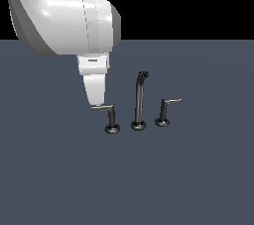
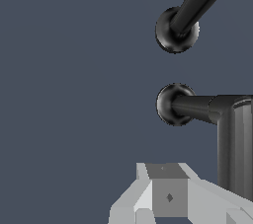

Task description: Turn on the faucet by rotating a designated handle.

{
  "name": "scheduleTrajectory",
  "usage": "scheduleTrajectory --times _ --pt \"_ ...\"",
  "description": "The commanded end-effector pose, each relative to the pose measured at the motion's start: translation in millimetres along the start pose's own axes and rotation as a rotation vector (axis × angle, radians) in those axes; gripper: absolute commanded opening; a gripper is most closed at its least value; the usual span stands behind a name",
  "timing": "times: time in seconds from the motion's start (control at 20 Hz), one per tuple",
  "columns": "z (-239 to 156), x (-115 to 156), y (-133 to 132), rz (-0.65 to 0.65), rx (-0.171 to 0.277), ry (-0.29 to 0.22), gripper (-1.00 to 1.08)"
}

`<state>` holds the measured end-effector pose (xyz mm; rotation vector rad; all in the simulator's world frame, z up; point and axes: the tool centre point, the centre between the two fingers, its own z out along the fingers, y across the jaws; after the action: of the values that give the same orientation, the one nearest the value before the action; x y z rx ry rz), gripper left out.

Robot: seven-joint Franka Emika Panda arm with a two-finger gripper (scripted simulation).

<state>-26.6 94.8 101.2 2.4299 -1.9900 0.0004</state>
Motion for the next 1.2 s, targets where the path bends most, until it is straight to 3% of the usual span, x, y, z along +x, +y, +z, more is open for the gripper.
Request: scheduleTrajectory --times 0.0,0.3,0.85,0.95,1.15 --pt "3 1 -2 0.012 0.000 0.001 -1.00" --pt "4 2 -3 0.014 0.000 0.001 -1.00" --pt "3 -17 33 0.015 0.000 -0.001 -1.00" --pt "3 -12 26 0.022 0.009 -0.002 -1.00" --pt "3 -10 39 0.020 0.007 -0.002 -1.00"
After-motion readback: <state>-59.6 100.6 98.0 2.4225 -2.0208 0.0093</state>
